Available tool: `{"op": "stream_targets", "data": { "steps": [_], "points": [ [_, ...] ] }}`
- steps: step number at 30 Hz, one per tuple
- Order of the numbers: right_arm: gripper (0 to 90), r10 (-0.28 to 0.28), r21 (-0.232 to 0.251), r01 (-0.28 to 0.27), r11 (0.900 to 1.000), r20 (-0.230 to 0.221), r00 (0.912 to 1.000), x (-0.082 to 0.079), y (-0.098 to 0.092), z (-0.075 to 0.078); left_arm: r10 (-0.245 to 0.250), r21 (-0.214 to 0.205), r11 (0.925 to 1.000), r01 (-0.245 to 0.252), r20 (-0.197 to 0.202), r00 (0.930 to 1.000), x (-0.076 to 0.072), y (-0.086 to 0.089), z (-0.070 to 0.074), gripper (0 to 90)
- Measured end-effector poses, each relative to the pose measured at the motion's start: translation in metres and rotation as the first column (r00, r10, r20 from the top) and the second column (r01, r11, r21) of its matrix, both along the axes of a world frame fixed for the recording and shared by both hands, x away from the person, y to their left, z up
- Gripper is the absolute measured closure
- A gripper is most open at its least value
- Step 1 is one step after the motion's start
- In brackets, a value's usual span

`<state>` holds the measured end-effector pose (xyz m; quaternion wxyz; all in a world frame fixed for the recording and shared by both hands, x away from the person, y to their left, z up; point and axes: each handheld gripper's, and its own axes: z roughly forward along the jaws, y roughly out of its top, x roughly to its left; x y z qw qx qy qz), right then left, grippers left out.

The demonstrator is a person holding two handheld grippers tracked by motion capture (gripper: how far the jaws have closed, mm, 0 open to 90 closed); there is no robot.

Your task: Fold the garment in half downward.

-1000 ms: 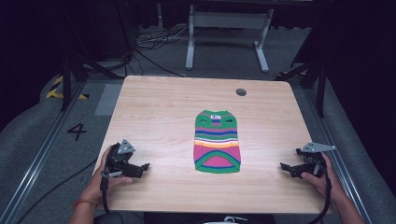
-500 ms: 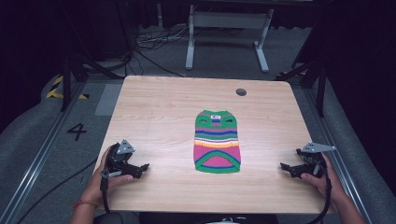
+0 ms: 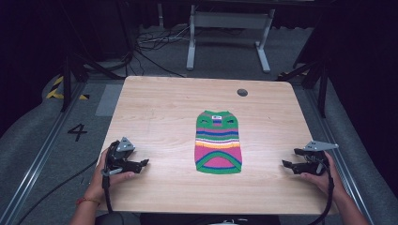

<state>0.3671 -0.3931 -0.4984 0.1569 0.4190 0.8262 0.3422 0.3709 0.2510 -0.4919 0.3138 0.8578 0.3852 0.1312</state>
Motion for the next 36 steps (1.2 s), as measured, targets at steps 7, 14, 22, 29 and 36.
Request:
{"op": "stream_targets", "data": {
  "steps": [7,14,22,29,36],
  "points": [
    [24.0,0.056,-0.01,-0.056,0.9984,0.032,0.9979,0.006,0.012,0.016,-0.029,-0.007,0.9995,0.029,0.063,0.9976,0.015,-0.013,0.025,25.9],
    [26.2,0.079,-0.016,-0.078,0.9968,0.059,0.9951,0.022,0.029,0.037,-0.075,-0.027,0.9966,0.078,0.095,0.9927,0.034,-0.04,0.039,25.9],
    [30.1,0.117,0.002,-0.118,0.993,0.094,0.9886,0.05,0.061,0.06,-0.119,0.015,0.9929,0.118,0.093,0.9886,0.061,-0.075,0.044,26.8],
    [32.3,0.146,0.014,-0.147,0.989,0.079,0.9861,0.079,0.089,0.068,-0.123,0.019,0.9924,0.122,0.092,0.9882,0.086,-0.096,0.044,27.5],
    [35.9,0.166,0.01,-0.167,0.9859,0.063,0.9841,0.106,0.113,0.065,-0.114,0.013,0.9935,0.113,0.083,0.99,0.108,-0.115,0.036,29.9]
  ]
}}
